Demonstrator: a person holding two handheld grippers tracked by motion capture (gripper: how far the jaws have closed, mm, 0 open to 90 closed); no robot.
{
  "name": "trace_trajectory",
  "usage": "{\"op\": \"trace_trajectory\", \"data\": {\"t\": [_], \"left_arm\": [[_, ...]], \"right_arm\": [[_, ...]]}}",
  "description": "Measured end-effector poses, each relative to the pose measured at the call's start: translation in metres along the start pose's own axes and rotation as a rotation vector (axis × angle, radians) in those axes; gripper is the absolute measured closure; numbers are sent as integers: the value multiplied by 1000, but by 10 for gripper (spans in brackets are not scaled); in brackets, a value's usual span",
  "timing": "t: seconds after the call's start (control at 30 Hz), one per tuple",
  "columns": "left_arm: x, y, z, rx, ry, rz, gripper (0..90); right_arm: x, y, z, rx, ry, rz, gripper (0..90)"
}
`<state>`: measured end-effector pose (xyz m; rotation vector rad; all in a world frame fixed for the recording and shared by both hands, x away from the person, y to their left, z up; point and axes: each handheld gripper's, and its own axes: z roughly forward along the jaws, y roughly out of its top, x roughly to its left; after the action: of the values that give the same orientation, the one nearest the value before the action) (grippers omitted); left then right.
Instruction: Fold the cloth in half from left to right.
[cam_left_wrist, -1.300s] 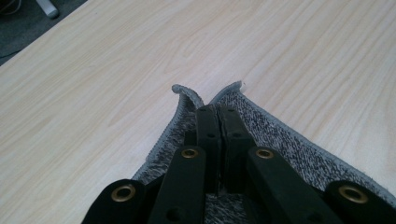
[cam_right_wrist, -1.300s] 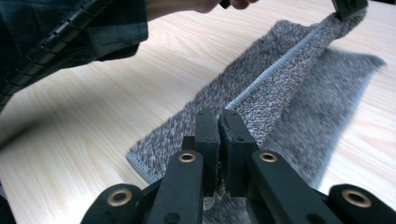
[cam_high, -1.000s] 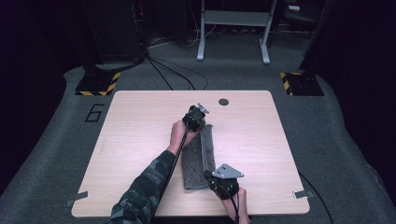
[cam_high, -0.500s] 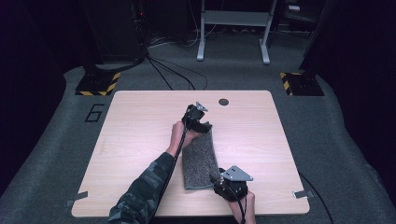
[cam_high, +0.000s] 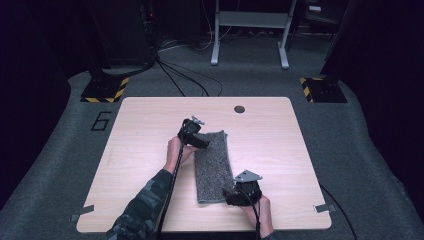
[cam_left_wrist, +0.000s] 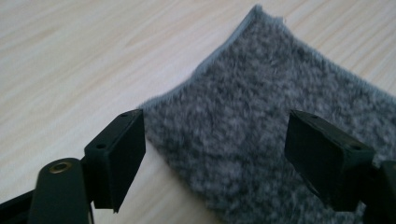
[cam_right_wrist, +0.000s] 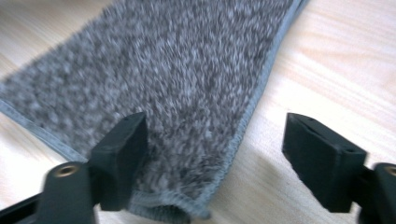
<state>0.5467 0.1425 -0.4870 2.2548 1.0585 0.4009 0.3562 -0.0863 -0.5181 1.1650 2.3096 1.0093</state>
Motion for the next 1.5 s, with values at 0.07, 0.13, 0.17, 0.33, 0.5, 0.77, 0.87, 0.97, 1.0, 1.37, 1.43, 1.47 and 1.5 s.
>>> {"op": "trace_trajectory", "data": {"t": [0.07,0.13,0.17,0.33,0.5,0.77,0.87,0.97,1.0,1.37,1.43,1.47,1.5], "left_arm": [[-1,-8,-3,13,-9,-5,178],[-6,-16,-7,27,-13,10,161],[-6,-16,-7,27,-13,10,160],[-27,-42,-24,35,-21,51,149],[-42,-60,-32,43,-46,83,145],[-54,-80,-35,39,-58,96,148],[-56,-83,-38,41,-52,103,143],[-60,-86,-41,37,-48,110,141],[-60,-88,-42,36,-55,113,141],[-53,-94,-52,1,-72,66,128],[-49,-92,-53,-10,-67,63,128],[-47,-90,-53,-1,-72,60,126],[-41,-87,-51,-9,-84,41,125]], "right_arm": [[-2,-2,3,6,-2,-11,195],[-2,-3,4,8,-5,-5,190],[-2,-3,4,8,-5,-5,190],[0,-5,4,19,-2,18,191],[1,-10,1,17,-8,11,195],[12,-16,-6,17,-5,18,199],[17,-19,-10,20,2,-11,199],[20,-21,-12,23,8,-11,199],[21,-22,-12,23,16,-11,198],[5,-11,-22,-13,63,21,185],[-5,-3,-21,-26,64,24,186],[-16,7,-18,-26,57,38,186],[-22,12,-15,-32,49,32,186]]}}
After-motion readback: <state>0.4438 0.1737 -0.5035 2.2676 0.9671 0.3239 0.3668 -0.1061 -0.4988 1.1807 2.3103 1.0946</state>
